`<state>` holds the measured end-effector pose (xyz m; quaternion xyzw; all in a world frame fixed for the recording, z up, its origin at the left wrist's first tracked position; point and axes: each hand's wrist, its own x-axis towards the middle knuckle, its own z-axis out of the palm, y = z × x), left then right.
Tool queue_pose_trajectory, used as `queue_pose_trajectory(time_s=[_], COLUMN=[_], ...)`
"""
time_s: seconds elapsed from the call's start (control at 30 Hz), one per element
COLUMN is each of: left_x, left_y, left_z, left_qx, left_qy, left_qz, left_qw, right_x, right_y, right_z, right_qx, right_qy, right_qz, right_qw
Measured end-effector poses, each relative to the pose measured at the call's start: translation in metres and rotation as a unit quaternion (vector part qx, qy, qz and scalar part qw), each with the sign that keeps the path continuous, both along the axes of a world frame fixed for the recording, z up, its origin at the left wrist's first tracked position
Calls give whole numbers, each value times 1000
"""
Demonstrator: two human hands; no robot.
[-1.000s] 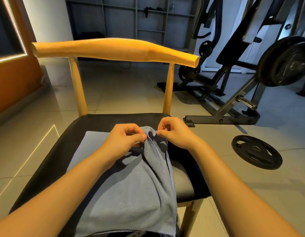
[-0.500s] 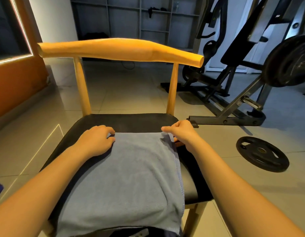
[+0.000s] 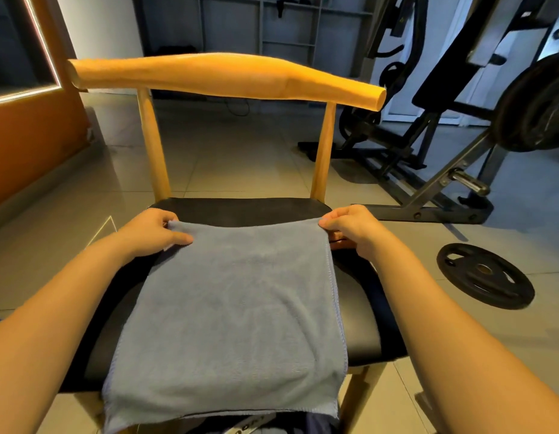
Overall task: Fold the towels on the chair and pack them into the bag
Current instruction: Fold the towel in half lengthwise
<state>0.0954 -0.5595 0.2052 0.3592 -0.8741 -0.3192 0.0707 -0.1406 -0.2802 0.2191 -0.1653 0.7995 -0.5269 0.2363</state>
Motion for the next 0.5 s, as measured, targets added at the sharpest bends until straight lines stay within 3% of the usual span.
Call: queue_pose_trajectory(time_s=[0.1,0.23,0.5], left_x=[9,8,-27], left_y=[-6,-12,-33], left_z=[11,12,14], left_qx=[90,112,224], left_qy=[76,120,156], left_qz=[32,84,198], left_qw=[993,983,941], right_x=[-7,-15,-36], right_y=[1,-15,-62], right_z=[-1,-1,8], right_qx=[-11,54,74], right_qy=[20,101,-42], right_qz=[-6,-33,-60], right_qw=[1000,993,995])
